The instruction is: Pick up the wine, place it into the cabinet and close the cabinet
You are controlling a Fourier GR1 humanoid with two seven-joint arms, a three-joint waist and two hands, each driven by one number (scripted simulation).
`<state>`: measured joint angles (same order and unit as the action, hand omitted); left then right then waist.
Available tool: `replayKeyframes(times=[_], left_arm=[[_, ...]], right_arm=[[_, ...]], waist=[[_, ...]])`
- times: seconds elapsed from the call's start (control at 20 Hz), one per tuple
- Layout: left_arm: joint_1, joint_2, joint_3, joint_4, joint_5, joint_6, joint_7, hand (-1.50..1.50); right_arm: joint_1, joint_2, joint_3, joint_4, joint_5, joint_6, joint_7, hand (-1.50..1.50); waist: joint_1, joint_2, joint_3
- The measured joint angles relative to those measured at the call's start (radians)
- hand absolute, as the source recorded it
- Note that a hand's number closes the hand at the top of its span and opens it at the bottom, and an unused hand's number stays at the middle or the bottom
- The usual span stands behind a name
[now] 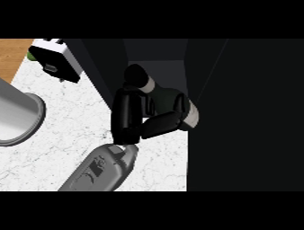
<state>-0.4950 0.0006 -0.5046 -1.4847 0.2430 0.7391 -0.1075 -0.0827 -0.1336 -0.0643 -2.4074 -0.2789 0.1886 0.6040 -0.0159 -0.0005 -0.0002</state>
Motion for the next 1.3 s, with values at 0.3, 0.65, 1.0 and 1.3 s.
replayKeyframes(times=[0.3,0.65,1.0,1.3], left_arm=[[-0.007,0.000,-0.004,0.117,-0.003,-0.006,-0.077,1.50],[-0.019,0.000,-0.001,0.251,0.034,0.003,-0.210,1.50],[-0.040,0.001,0.061,0.326,0.082,-0.025,-0.292,1.50],[-0.083,0.006,0.122,0.398,0.114,-0.065,-0.315,1.50]], right_arm=[[-0.034,0.007,0.017,0.004,0.003,-0.027,0.009,-1.50],[-0.020,0.000,0.013,-0.001,0.000,-0.017,0.004,-1.50],[0.032,0.005,0.008,0.003,-0.002,0.017,-0.040,-1.50],[-0.001,0.009,0.026,0.001,-0.003,-0.011,-0.010,-1.50]], waist=[[0.003,0.000,0.000],[-0.002,0.001,0.000],[0.000,0.001,0.000],[0.002,0.000,0.000]])
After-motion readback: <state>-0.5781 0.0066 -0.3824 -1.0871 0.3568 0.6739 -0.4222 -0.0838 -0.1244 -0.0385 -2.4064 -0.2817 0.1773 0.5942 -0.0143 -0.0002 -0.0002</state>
